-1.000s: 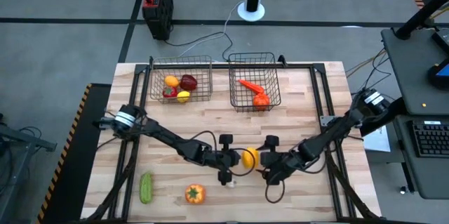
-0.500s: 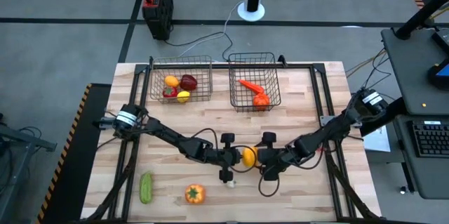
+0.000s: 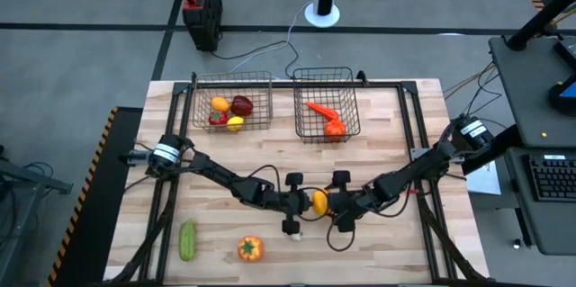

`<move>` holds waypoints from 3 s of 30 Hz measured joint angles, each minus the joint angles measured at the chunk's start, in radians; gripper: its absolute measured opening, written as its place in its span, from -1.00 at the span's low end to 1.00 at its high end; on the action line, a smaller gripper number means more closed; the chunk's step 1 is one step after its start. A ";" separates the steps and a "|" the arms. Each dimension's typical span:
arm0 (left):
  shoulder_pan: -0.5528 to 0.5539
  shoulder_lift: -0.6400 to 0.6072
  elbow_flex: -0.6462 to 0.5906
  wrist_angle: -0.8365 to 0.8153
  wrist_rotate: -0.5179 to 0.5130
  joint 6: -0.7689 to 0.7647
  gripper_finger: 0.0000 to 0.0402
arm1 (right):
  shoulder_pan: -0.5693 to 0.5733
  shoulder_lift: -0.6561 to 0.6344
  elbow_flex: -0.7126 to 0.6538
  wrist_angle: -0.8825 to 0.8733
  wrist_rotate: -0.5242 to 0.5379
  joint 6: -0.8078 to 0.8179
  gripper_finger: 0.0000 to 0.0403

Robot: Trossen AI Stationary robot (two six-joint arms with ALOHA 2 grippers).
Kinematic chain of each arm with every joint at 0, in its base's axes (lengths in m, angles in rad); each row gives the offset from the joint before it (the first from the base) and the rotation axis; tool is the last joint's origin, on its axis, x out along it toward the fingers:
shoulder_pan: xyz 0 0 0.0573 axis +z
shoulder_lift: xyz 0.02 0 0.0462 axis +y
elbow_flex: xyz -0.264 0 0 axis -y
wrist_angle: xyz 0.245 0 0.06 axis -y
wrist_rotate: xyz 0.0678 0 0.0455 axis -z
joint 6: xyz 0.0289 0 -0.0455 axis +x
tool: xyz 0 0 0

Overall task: Sort produce into baskets
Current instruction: Put the bell pepper into the black wire basket

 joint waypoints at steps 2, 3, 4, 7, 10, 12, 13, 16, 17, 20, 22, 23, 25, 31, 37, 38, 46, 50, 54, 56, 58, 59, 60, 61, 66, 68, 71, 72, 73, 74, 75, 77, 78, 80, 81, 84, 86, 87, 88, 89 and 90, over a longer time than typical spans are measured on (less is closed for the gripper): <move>0.001 0.000 0.000 0.001 0.001 0.000 -1.00 | -0.003 0.000 0.000 0.000 -0.004 -0.011 0.87; 0.002 0.000 0.000 0.001 0.002 0.000 -1.00 | -0.004 0.000 0.000 0.000 -0.006 -0.013 0.85; 0.002 0.000 0.000 0.001 0.002 0.000 -1.00 | -0.005 0.000 0.000 0.000 -0.007 -0.014 0.82; 0.002 0.000 0.000 0.001 0.002 0.000 -1.00 | -0.011 -0.001 -0.001 0.000 -0.022 -0.015 0.72; 0.002 -0.001 0.000 -0.001 0.002 0.000 -1.00 | -0.011 -0.001 -0.001 0.000 -0.022 -0.004 0.68; 0.002 -0.009 0.000 -0.019 -0.003 0.000 -1.00 | -0.011 -0.001 -0.001 0.001 -0.022 0.013 0.68; 0.003 -0.014 0.000 -0.033 -0.009 0.000 -1.00 | -0.011 -0.001 -0.001 0.005 -0.021 0.020 0.68; 0.003 -0.034 0.000 -0.080 -0.036 0.000 -1.00 | -0.013 0.000 -0.001 0.014 -0.021 0.028 0.68; 0.004 -0.042 0.000 -0.095 -0.040 0.000 -1.00 | -0.013 0.000 -0.001 0.013 -0.021 0.029 0.68; 0.005 -0.055 0.000 -0.115 -0.057 0.000 -1.00 | -0.013 -0.004 -0.001 0.010 -0.020 0.032 0.68; 0.004 -0.060 0.000 -0.120 -0.066 0.000 -1.00 | -0.013 -0.011 -0.001 0.002 -0.015 0.040 0.68; 0.003 -0.062 0.000 -0.125 -0.066 0.000 -1.00 | -0.013 -0.016 -0.001 -0.002 -0.012 0.041 0.68; 0.002 -0.070 0.000 -0.133 -0.070 0.000 -1.00 | -0.013 -0.030 -0.003 -0.010 -0.010 0.041 0.68; -0.006 -0.128 0.000 -0.224 -0.193 -0.001 -1.00 | -0.005 -0.090 -0.003 -0.040 0.056 0.011 0.68; -0.019 -0.240 0.000 -0.346 -0.383 -0.057 -1.00 | 0.016 -0.162 -0.003 -0.055 0.217 -0.067 0.68; -0.023 -0.261 -0.002 -0.367 -0.413 -0.068 -1.00 | 0.024 -0.170 -0.003 -0.050 0.257 -0.092 0.68; -0.067 -0.474 -0.079 -0.462 -0.741 -0.186 -1.00 | 0.120 -0.177 -0.001 0.048 0.824 -0.490 0.68; -0.094 -0.563 -0.106 -0.463 -0.835 -0.230 -1.00 | 0.134 -0.143 -0.002 0.119 1.026 -0.734 0.68; -0.117 -0.596 -0.107 -0.461 -0.856 -0.240 -1.00 | 0.130 -0.110 -0.002 0.116 1.158 -0.855 0.68; -0.121 -0.597 -0.107 -0.455 -0.855 -0.241 -1.00 | 0.128 -0.097 -0.002 0.113 1.184 -0.878 0.68; -0.125 -0.597 -0.108 -0.458 -0.854 -0.247 -1.00 | 0.122 -0.095 0.001 0.121 1.180 -0.835 0.68; -0.125 -0.594 -0.108 -0.456 -0.854 -0.251 -1.00 | 0.115 -0.097 0.007 0.121 1.177 -0.796 0.68; -0.125 -0.592 -0.108 -0.454 -0.854 -0.258 -1.00 | 0.105 -0.102 0.015 0.120 1.173 -0.753 0.68; -0.126 -0.591 -0.108 -0.456 -0.853 -0.264 -1.00 | 0.089 -0.110 0.024 0.120 1.173 -0.716 0.68; -0.129 -0.591 -0.108 -0.455 -0.820 -0.288 -1.00 | -0.042 -0.200 0.098 0.120 1.068 -0.575 0.68; -0.129 -0.591 -0.108 -0.455 -0.821 -0.289 -1.00 | -0.128 -0.244 0.138 0.117 0.927 -0.493 0.68; -0.132 -0.591 -0.108 -0.456 -0.820 -0.297 -1.00 | -0.291 -0.302 0.205 0.066 0.646 -0.339 0.68; -0.132 -0.591 -0.109 -0.456 -0.820 -0.300 -1.00 | -0.353 -0.312 0.231 0.023 0.544 -0.272 0.68; -0.133 -0.591 -0.109 -0.456 -0.820 -0.304 -1.00 | -0.415 -0.315 0.259 -0.033 0.442 -0.197 0.68; -0.136 -0.591 -0.109 -0.460 -0.820 -0.307 -1.00 | -0.479 -0.312 0.289 -0.095 0.352 -0.118 0.68; -0.138 -0.591 -0.109 -0.465 -0.820 -0.310 -1.00 | -0.540 -0.301 0.317 -0.160 0.271 -0.053 0.68; -0.139 -0.590 -0.109 -0.474 -0.820 -0.320 -1.00 | -0.651 -0.266 0.367 -0.284 0.140 0.039 0.68; -0.139 -0.591 -0.109 -0.478 -0.820 -0.323 -1.00 | -0.696 -0.242 0.388 -0.336 0.102 0.064 0.68; -0.140 -0.590 -0.109 -0.480 -0.820 -0.324 -1.00 | -0.763 -0.194 0.420 -0.420 0.070 0.099 0.68; -0.140 -0.590 -0.110 -0.480 -0.820 -0.325 -1.00 | -0.789 -0.171 0.433 -0.451 0.065 0.107 0.68; -0.140 -0.590 -0.110 -0.491 -0.820 -0.338 -1.00 | -0.852 -0.114 0.458 -0.487 0.057 0.119 0.70; -0.142 -0.590 -0.110 -0.497 -0.820 -0.344 -1.00 | -0.887 -0.078 0.463 -0.489 0.057 0.118 0.70; -0.142 -0.590 -0.110 -0.497 -0.819 -0.345 -1.00 | -0.904 -0.062 0.465 -0.487 0.056 0.118 0.71; -0.143 -0.590 -0.110 -0.497 -0.820 -0.346 -1.00 | -0.922 -0.046 0.466 -0.488 0.056 0.118 0.71; -0.144 -0.590 -0.110 -0.498 -0.820 -0.350 -1.00 | -0.936 -0.031 0.466 -0.490 0.057 0.118 0.71; -0.144 -0.590 -0.110 -0.499 -0.819 -0.354 -1.00 | -0.948 -0.018 0.468 -0.490 0.057 0.118 0.71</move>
